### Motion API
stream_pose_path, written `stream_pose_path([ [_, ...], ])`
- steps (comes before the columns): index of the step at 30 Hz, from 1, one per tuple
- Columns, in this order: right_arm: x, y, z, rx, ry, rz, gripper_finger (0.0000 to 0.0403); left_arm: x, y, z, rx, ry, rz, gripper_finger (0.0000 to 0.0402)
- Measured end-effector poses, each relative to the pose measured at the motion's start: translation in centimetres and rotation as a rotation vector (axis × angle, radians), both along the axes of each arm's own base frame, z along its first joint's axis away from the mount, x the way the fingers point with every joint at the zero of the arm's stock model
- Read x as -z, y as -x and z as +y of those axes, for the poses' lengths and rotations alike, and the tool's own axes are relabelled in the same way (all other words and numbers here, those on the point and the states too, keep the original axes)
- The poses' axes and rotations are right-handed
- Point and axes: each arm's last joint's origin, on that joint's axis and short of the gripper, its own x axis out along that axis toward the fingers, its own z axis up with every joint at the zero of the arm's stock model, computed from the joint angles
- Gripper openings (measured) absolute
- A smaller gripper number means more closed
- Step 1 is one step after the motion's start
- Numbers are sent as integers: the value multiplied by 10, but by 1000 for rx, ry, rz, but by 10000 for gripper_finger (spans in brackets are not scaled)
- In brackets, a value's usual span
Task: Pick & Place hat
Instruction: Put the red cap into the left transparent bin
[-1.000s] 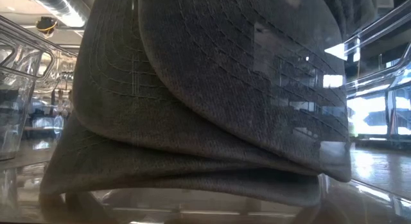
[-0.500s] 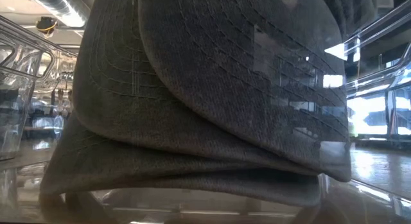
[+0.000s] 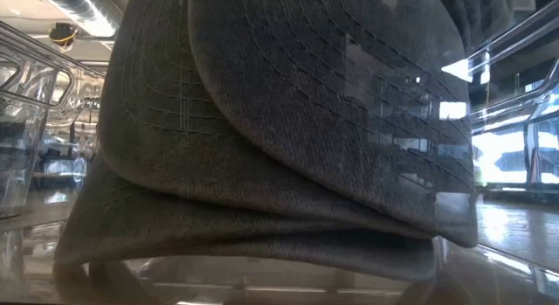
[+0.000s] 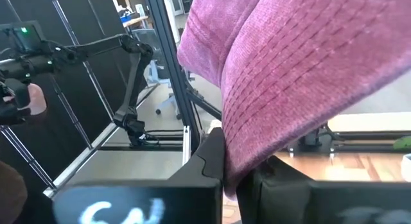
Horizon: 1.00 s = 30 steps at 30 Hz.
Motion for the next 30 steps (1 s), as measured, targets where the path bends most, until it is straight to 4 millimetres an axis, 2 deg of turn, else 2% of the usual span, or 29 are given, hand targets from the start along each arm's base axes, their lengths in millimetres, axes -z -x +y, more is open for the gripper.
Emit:
stream_pose_path([
  [7, 0, -3, -2, 55, 0, -21, 17, -1, 0, 0, 0, -8, -15, 194],
  [14, 11, -17, 1, 56, 3, 0, 17, -2, 0, 0, -21, -22, -18, 194],
  [21, 12, -19, 1, 56, -20, 5, 17, -2, 0, 1, -59, -57, -24, 192],
  [25, 12, -19, 1, 55, -24, 5, 17, -4, 0, 2, -62, -54, -48, 176],
  [30, 13, -21, 2, 55, -22, 8, 17, -6, 0, 2, -66, -69, -63, 132],
])
